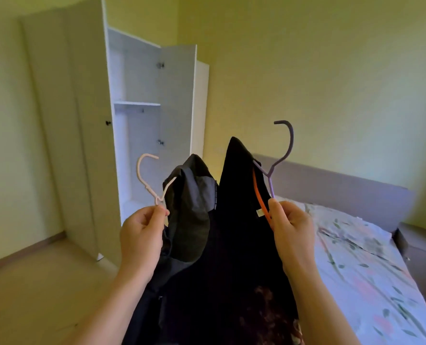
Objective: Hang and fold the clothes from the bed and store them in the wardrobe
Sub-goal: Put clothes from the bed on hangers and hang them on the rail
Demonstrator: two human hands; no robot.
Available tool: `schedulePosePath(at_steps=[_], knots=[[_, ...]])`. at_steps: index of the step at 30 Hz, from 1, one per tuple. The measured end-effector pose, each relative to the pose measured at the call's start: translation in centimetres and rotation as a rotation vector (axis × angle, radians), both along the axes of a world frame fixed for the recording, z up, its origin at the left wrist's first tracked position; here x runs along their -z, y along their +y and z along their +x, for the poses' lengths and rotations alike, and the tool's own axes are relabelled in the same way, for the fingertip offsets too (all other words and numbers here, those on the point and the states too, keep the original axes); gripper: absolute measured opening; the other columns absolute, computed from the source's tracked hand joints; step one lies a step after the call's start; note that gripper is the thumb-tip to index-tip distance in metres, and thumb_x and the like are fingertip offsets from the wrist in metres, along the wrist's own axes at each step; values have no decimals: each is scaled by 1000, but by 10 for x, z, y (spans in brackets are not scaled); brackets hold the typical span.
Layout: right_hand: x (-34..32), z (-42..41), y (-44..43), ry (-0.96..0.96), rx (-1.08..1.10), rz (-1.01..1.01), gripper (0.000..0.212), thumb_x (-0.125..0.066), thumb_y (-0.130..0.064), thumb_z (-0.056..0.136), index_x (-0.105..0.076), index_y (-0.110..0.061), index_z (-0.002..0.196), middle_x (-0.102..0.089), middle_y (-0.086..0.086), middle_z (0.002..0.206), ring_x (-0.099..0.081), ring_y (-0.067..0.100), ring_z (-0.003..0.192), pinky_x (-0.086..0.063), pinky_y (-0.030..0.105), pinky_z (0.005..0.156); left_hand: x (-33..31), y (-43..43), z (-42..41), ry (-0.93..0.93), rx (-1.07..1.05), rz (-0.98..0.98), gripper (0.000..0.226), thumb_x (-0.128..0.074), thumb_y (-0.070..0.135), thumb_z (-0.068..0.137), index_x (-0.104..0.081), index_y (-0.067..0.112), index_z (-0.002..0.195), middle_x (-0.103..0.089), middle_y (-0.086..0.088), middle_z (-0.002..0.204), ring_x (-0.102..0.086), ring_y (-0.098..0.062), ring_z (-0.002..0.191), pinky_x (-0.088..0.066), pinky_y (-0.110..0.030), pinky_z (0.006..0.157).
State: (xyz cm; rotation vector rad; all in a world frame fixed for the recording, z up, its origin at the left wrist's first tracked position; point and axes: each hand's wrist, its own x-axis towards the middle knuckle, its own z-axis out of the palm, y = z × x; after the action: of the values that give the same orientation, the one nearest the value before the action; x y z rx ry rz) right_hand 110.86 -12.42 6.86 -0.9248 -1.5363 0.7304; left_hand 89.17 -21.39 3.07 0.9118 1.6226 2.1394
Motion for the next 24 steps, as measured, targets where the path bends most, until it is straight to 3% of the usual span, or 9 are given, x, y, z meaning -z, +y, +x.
schedulePosePath(at_steps=[3,8,14,17,20,24], knots=[[2,-44,-2,7,-57,10,48,-52,-30,95,-40,10,71,-36,13,58,-31,22,52,-26,35,52,-3,-15,-37,-6,-32,39,38,-59,36,80,-49,3,64,-23,6,48,-17,-16,45,-15,-27,50],[2,-134,-17,76,-144,3,46,-54,-27,94,-36,5,67,-32,8,56,-29,20,50,-23,33,49,-10,-45,-111,-5,-83,68,43,-56,19,94,-31,-5,68,-21,0,54,-16,-13,44,-13,-27,47],[6,-250,-37,131,-230,-60,45,-54,-30,95,-42,6,71,-40,12,59,-36,22,52,-30,36,53,-17,-77,-202,24,-96,41,50,-56,19,95,-37,23,49,-26,4,49,-20,-10,41,-17,-21,41],[14,-302,-43,142,-249,-96,44,-54,-32,95,-42,0,67,-37,11,58,-35,22,52,-30,36,54,-14,-87,-246,42,-111,-4,49,-55,20,95,-42,26,48,-30,5,48,-24,-8,40,-21,-20,39],[20,-344,-43,142,-290,-119,44,-54,-34,95,-53,6,76,-39,22,61,-37,22,53,-32,36,53,-6,-90,-286,33,-133,-39,42,-55,22,95,-49,24,54,-34,5,48,-27,-9,42,-24,-23,41],[29,-397,-34,142,-327,-160,45,-55,-33,96,-45,-2,65,-36,3,53,-34,17,48,-29,29,49,5,-89,-337,34,-183,-79,38,-55,23,95,-50,19,57,-36,4,49,-30,-10,43,-27,-23,42]])
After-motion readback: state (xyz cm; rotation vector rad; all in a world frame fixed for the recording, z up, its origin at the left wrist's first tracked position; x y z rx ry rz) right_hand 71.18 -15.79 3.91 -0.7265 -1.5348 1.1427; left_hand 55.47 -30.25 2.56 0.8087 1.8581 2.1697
